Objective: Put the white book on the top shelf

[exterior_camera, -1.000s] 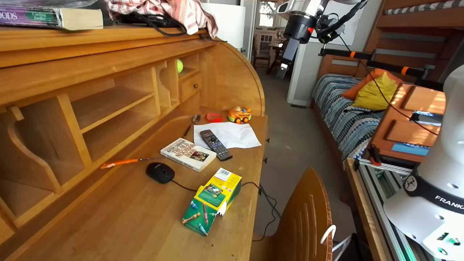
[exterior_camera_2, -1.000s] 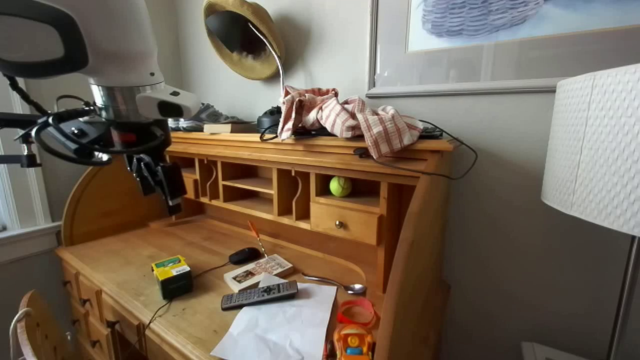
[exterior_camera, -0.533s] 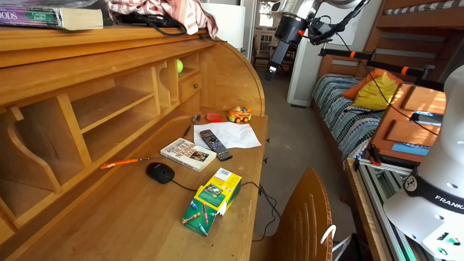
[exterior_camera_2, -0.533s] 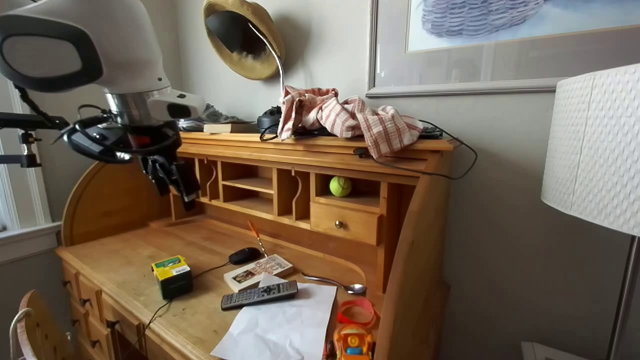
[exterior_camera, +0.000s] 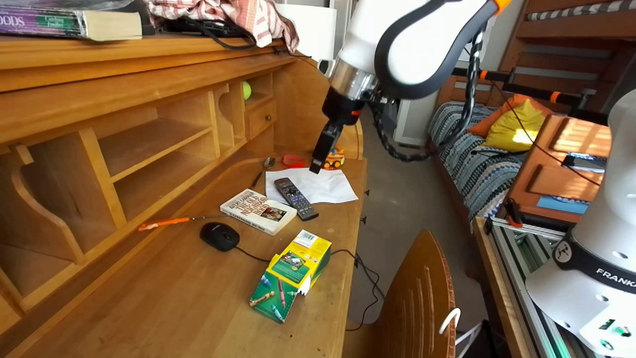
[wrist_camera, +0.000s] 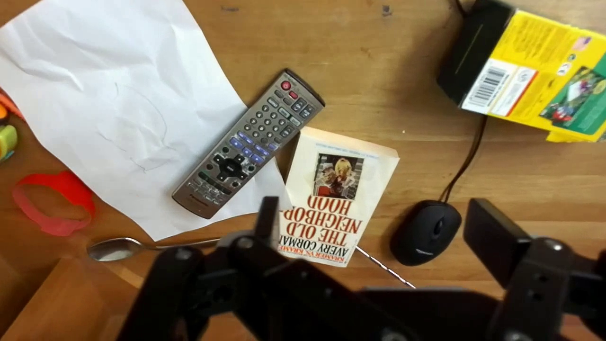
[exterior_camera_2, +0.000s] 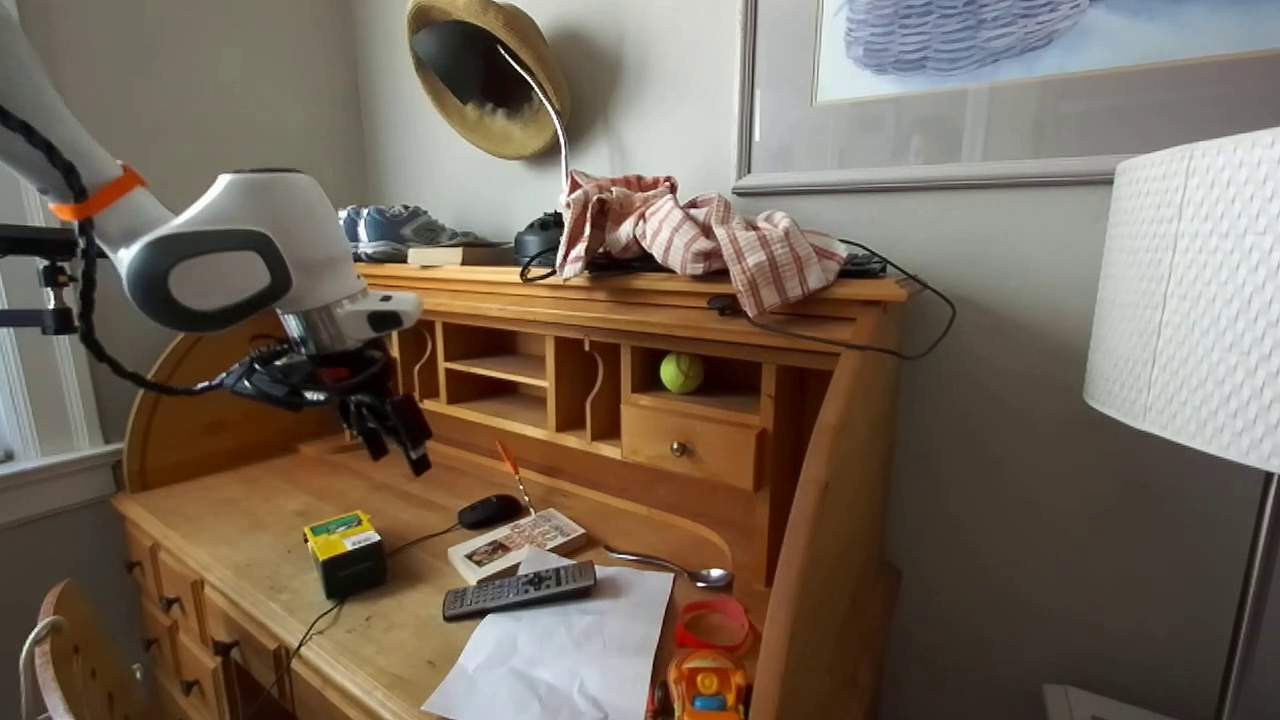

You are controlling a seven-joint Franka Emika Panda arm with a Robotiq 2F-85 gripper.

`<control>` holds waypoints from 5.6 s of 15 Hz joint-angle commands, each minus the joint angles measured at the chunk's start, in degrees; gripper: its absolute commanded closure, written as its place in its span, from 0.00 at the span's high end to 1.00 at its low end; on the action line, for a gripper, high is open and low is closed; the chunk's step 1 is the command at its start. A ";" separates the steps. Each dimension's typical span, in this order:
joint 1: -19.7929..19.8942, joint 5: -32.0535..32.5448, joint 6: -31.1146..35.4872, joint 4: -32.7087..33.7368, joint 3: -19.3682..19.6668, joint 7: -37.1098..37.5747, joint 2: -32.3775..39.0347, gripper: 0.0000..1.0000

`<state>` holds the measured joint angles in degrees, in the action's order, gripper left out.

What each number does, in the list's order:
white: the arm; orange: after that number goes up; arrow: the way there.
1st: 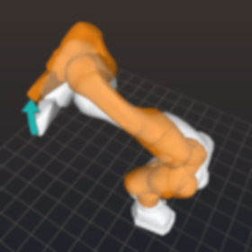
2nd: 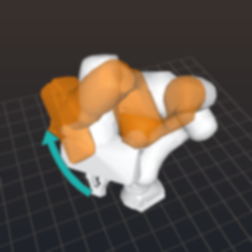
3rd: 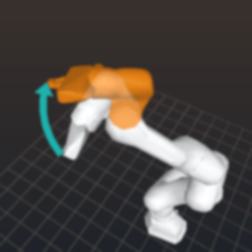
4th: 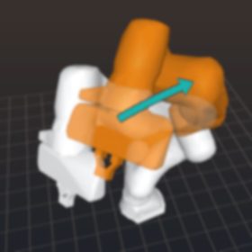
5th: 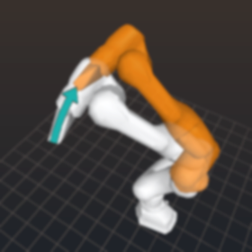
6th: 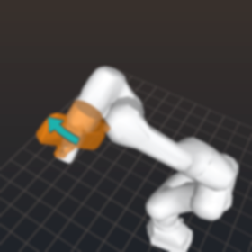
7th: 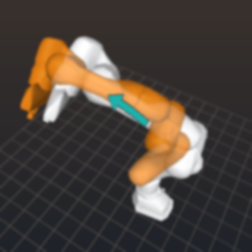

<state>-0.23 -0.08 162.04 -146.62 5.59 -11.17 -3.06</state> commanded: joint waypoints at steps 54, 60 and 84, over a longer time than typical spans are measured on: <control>-21.36 11.58 -5.69 42.76 16.95 37.36 48.99 0.18; -15.72 8.82 -4.00 40.64 10.64 32.42 44.67 0.06; -18.64 14.72 -1.81 34.74 12.53 35.71 40.51 1.00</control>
<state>-15.53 11.73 159.50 -112.73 14.14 19.68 35.09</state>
